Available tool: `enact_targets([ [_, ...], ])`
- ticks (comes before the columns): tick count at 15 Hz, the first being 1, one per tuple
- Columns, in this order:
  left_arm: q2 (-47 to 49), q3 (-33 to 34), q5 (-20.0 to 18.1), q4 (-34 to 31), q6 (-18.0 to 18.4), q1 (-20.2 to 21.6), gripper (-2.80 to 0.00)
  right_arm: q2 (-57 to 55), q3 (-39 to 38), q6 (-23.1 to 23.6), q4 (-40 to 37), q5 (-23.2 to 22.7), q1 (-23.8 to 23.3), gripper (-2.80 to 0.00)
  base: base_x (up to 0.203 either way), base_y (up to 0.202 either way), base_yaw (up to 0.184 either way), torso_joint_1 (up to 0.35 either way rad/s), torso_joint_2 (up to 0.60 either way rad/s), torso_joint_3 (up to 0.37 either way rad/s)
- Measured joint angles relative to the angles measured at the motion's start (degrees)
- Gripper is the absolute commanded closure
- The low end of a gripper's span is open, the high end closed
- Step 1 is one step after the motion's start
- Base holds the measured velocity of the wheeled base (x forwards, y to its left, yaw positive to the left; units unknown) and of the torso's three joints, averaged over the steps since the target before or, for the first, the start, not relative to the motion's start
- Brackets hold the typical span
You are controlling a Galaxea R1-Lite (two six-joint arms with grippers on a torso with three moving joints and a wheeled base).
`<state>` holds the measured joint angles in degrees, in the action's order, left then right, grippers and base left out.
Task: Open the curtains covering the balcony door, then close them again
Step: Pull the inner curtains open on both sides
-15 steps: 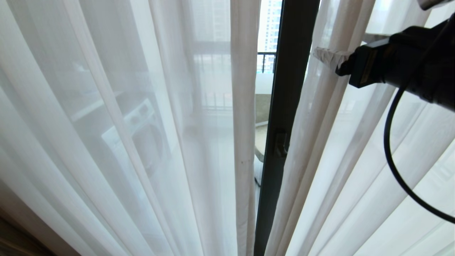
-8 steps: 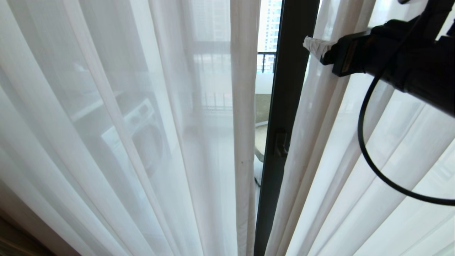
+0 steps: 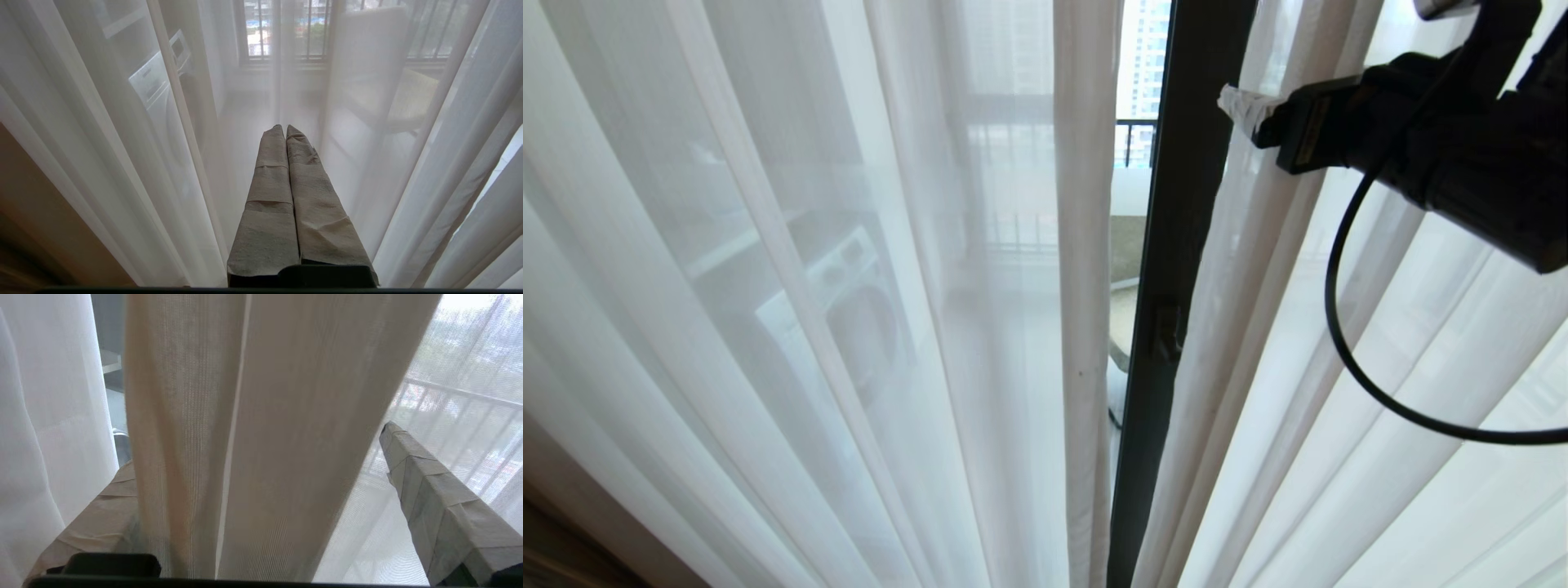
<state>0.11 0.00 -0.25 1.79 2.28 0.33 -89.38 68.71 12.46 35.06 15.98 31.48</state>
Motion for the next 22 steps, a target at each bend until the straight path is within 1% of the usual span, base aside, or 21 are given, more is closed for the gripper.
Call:
enact_targets([
  [1,0.0,0.0,0.0,0.0,0.0,0.0,0.0,-0.1,0.0,0.0,0.0,0.0,-0.1,-2.8,0.0,0.0,0.0,0.0,0.0,0.0],
  [2,0.0,0.0,0.0,0.0,0.0,0.0,0.0,-0.2,0.0,0.0,0.1,0.0,-0.2,0.0,0.0,0.0,0.0,0.0,0.0,0.0],
  [9,0.0,0.0,0.0,0.0,0.0,0.0,0.0,-0.9,0.0,0.0,0.8,0.0,-0.7,0.0,0.0,0.0,0.0,0.0,0.0,0.0],
  [13,0.0,0.0,0.0,0.0,0.0,0.0,0.0,-0.3,-0.1,0.0,0.9,0.0,-2.7,0.0,0.0,0.0,0.0,0.0,0.0,0.0],
  [15,0.0,0.0,0.0,0.0,0.0,0.0,0.0,0.6,-0.5,0.0,0.8,0.0,-4.1,0.0,0.0,0.0,0.0,0.0,0.0,0.0],
  [18,0.0,0.0,0.0,0.0,0.0,0.0,0.0,2.4,-1.0,0.0,0.7,0.3,-7.6,0.0,0.0,0.0,0.0,0.0,0.0,0.0],
  [22,0.0,0.0,0.0,0.0,0.0,0.0,0.0,5.9,-3.6,0.1,0.8,0.7,-14.7,0.0,0.0,0.0,0.0,0.0,0.0,0.0],
])
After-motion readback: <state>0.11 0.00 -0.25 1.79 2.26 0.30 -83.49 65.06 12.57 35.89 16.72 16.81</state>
